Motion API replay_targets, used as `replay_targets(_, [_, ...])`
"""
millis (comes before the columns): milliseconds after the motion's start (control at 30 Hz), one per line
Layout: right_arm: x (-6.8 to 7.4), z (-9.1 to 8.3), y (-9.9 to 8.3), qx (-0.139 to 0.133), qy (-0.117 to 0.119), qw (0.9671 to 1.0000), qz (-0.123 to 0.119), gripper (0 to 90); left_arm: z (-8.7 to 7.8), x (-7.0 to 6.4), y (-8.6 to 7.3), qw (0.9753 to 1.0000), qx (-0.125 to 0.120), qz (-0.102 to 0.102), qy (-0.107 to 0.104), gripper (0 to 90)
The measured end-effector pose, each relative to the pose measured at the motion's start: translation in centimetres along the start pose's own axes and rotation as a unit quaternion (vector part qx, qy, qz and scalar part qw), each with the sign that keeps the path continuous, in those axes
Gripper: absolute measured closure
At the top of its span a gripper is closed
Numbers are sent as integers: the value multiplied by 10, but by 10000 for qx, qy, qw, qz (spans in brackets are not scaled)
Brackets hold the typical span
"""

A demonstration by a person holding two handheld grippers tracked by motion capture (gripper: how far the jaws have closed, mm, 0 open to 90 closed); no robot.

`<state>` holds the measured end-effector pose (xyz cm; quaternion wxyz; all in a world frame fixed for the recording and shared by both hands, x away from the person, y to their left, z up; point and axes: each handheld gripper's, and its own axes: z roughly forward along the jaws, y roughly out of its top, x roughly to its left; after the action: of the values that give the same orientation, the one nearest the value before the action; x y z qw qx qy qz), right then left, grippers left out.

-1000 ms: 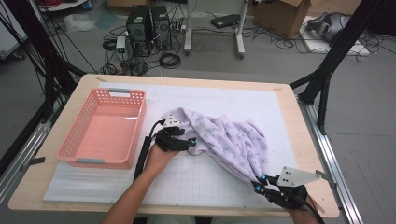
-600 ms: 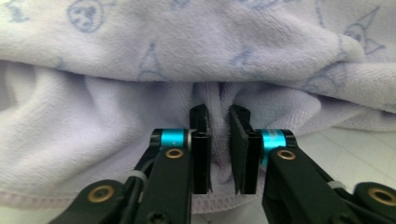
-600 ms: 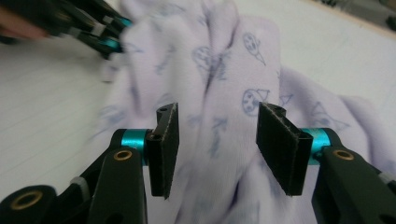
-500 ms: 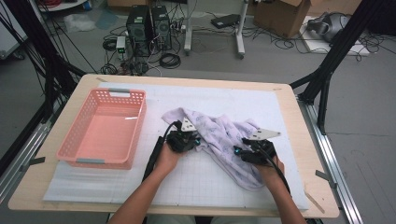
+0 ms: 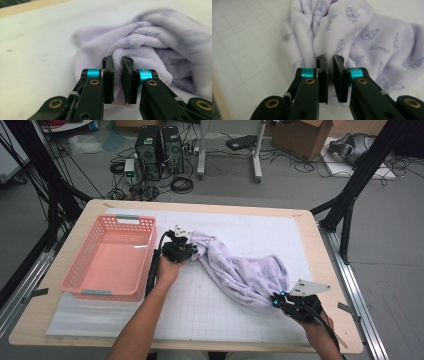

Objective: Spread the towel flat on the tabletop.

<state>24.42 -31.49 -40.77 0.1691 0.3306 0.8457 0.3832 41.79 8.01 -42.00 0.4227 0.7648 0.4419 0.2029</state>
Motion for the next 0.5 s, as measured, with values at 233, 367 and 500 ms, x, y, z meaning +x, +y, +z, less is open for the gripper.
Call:
replay_targets(233, [-2, -7, 11, -566, 43, 9982, 203, 567, 4, -7, -1, 9994, -78, -232, -239, 626])
replay_targets(367, [-17, 9, 37, -721, -195, 9972, 4, 492, -5, -12, 1, 9970, -379, -418, -535, 437])
replay_targets(500, [-37, 43, 65, -879, 256, 9958, -86, 418, -18, -20, -4, 9946, -683, -218, -751, 431])
